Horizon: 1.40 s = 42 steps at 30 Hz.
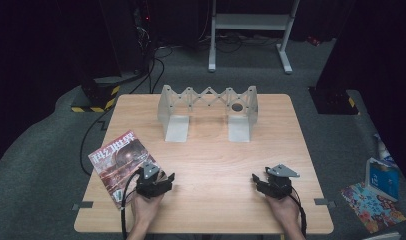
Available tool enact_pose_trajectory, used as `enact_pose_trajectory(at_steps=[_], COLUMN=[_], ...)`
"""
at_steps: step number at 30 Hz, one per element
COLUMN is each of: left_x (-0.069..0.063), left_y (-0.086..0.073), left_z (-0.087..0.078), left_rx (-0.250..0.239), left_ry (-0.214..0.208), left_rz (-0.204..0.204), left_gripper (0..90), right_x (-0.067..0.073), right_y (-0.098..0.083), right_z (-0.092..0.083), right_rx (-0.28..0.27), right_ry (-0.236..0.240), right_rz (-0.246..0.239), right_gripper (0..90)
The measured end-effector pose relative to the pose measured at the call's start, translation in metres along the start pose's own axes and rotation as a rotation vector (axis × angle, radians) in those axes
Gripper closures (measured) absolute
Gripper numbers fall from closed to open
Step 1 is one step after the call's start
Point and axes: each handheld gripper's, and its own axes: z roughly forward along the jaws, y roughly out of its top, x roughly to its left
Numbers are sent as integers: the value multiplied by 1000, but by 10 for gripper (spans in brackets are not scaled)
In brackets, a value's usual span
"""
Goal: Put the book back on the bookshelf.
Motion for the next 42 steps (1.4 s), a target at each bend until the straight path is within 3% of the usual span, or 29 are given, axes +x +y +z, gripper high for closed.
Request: enact_pose_trajectory(at_steps=[25,32,36,42], left_x=[100,120,128,136], left_y=[-22,-28,-32,-33], left_z=[-32,-34,-35,-36], left_rx=[68,93,101,107], left_ry=[242,327,349,377], left_rz=[-212,-250,-283,-287], left_gripper=[304,277,254,242], right_x=[0,0,0,0], right_y=[0,0,0,0], right_z=[0,0,0,0], right_rx=[0,0,0,0], right_ry=[0,1,3,3], right_rz=[-1,0,-3,-2], right_gripper=[379,379,377,377])
